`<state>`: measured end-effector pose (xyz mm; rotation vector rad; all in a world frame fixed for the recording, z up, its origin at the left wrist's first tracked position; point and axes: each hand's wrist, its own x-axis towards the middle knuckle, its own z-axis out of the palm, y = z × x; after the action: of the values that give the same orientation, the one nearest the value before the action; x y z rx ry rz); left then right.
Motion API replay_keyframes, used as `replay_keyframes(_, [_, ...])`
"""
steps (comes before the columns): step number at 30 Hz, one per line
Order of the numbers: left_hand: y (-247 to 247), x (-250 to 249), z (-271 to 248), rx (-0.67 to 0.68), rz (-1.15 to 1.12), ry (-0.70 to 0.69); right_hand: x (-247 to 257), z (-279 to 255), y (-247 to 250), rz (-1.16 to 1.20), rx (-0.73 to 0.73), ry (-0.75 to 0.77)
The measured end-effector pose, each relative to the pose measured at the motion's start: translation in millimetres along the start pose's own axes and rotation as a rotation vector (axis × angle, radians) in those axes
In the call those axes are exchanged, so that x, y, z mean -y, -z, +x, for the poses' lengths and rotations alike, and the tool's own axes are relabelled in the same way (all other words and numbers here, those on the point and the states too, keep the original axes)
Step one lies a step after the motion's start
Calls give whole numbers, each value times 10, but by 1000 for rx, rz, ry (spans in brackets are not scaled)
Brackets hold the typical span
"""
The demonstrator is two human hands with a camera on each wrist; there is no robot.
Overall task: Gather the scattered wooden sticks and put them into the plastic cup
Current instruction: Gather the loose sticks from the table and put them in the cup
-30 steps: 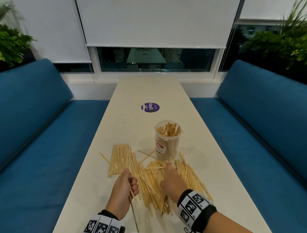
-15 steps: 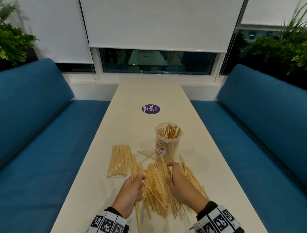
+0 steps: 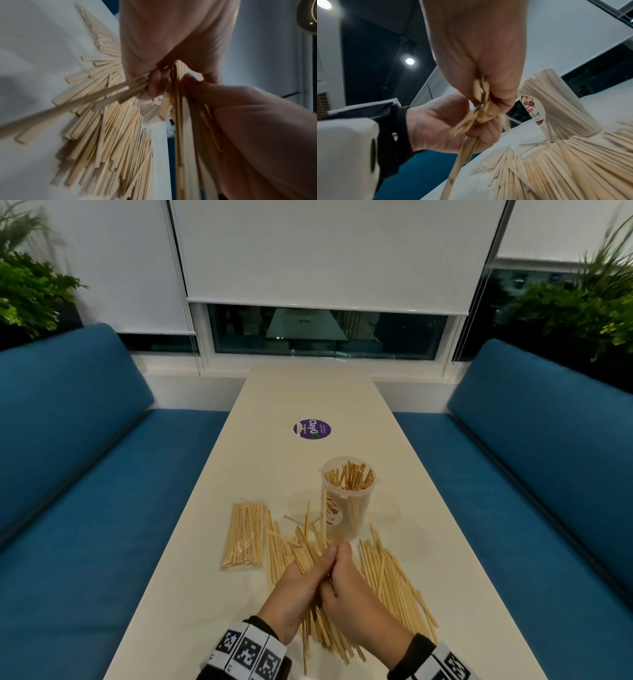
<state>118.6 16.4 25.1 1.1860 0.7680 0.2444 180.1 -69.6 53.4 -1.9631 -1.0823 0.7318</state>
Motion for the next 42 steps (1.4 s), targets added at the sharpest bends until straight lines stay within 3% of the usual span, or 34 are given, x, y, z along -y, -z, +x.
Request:
replay_keyframes(17, [101, -24, 52, 56, -217, -10, -62, -26, 76, 259, -79, -18])
replay_keyframes(23, [29, -95, -17, 89, -219, 1, 17, -44, 137, 111, -261, 60])
replay_keyframes(28, [32, -153, -68, 55, -207, -39, 98, -68, 92, 35, -288, 116])
replay_keyframes(33, [145, -220, -98, -38, -280, -74, 107, -39, 195, 186, -286, 38])
replay_keyframes(36, [199, -256, -113, -10, -307, -80, 64, 12, 257, 62, -313, 94])
replay_keyframes(39, [176, -255, -132, 56, -285, -68, 24, 62, 236, -229, -322, 162])
replay_keyframes(42, [149, -239, -150, 97, -272, -53, 19, 78, 228, -307, -325, 181])
